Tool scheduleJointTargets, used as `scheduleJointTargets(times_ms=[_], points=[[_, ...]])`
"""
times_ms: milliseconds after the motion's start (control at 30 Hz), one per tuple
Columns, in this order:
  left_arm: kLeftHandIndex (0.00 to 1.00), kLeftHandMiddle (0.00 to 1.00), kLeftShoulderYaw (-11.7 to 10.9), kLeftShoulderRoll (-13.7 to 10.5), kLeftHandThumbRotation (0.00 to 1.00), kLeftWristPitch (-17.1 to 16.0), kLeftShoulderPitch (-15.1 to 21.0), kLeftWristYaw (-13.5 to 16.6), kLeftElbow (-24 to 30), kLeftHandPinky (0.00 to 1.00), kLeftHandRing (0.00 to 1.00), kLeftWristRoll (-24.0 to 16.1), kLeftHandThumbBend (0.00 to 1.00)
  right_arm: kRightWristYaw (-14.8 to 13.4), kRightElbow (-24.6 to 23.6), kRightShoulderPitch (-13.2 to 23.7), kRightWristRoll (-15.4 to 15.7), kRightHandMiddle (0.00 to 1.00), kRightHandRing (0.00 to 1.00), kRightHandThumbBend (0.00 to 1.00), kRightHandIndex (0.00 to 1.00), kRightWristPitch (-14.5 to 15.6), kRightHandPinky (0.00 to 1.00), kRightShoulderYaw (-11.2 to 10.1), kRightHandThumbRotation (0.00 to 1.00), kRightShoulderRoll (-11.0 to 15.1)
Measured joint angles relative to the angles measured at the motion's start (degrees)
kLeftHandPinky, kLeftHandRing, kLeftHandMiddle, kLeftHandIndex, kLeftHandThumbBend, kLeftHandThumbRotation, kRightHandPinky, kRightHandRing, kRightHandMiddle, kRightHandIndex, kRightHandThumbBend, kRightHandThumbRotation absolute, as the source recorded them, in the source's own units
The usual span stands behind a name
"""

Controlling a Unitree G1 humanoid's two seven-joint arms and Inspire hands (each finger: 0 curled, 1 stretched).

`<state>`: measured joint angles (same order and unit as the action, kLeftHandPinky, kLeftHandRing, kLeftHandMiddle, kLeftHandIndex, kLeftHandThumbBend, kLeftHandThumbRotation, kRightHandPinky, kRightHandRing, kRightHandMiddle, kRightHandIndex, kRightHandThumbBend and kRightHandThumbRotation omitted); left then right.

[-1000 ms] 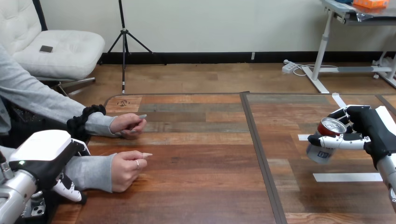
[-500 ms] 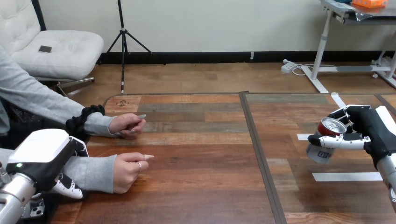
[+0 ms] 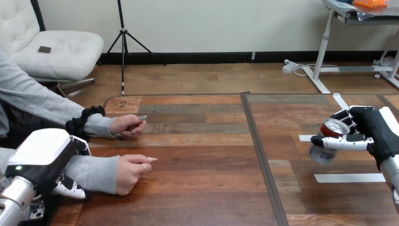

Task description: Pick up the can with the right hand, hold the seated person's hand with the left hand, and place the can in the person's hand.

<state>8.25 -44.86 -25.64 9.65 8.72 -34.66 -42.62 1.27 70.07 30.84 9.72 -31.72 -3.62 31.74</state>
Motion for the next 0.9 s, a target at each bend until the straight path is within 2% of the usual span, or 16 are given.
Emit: scheduleJointTargets(times_ms=[500, 900], points=[[0.47, 0.36, 0.00, 0.00, 0.00, -0.42, 0.00, -0.28, -0.01, 0.22, 0.28, 2.06, 0.92, 0.30, 0.00, 0.00, -0.35, 0.41, 0.34, 0.85, 0.44, 0.14, 0.30, -0.10, 0.00, 0.00], [0.46, 0.35, -0.12, 0.00, 0.00, -1.07, -0.05, -1.45, -0.01, 0.22, 0.27, 6.05, 0.92, 0.29, 0.00, 0.00, -0.35, 0.39, 0.31, 0.86, 0.44, 0.53, 0.26, -0.10, 0.00, 0.00]])
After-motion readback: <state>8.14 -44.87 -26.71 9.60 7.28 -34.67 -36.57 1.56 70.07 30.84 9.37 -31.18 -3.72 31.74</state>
